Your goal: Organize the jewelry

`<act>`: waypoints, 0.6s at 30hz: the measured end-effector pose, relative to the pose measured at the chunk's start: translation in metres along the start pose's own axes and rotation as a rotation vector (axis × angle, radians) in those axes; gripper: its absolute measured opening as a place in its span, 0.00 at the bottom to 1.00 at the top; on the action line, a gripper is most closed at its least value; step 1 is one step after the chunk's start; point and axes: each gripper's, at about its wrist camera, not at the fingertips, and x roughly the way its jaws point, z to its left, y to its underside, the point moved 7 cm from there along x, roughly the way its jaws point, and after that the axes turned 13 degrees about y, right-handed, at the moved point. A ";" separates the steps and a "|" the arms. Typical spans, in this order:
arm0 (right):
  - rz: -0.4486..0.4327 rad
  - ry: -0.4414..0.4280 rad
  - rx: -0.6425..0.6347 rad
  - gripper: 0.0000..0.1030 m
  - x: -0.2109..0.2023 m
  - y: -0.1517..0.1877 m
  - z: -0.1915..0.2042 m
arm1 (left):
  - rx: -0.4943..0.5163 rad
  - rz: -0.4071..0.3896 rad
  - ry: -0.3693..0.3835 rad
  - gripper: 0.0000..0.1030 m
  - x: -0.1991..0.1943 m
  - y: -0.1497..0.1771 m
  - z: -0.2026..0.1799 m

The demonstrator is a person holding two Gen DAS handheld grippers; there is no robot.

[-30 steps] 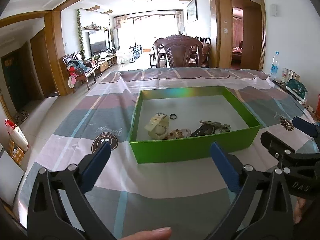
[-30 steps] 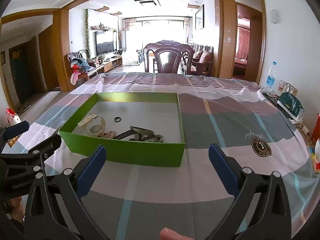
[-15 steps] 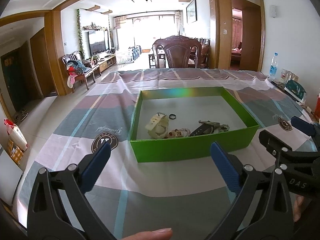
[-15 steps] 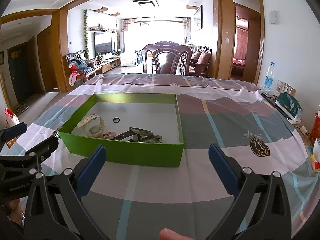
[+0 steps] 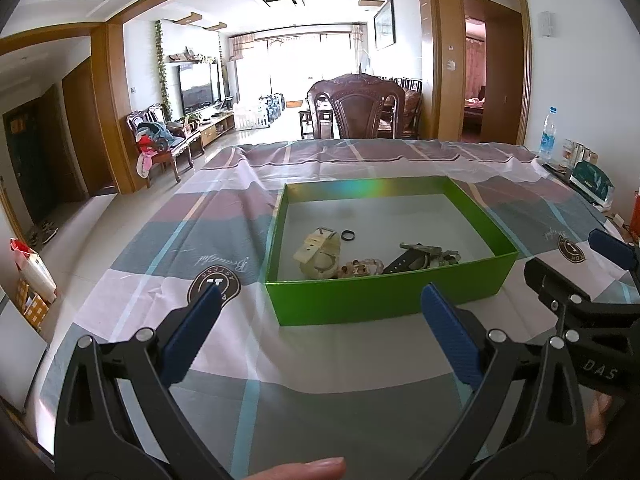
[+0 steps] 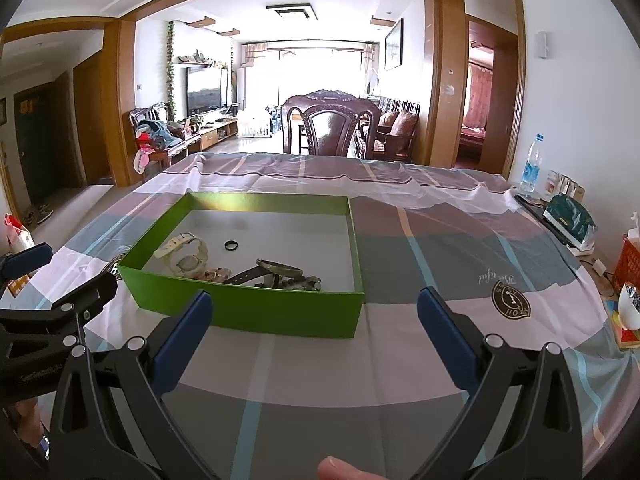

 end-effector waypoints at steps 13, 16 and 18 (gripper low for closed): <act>0.005 -0.004 0.001 0.97 0.000 -0.001 0.001 | 0.000 0.006 0.001 0.96 0.001 0.000 0.001; 0.006 -0.004 0.000 0.97 0.000 -0.001 0.001 | 0.001 0.007 -0.001 0.96 0.001 0.000 0.001; 0.006 -0.004 0.001 0.97 0.000 0.000 0.001 | 0.001 0.009 -0.002 0.96 0.002 0.000 0.000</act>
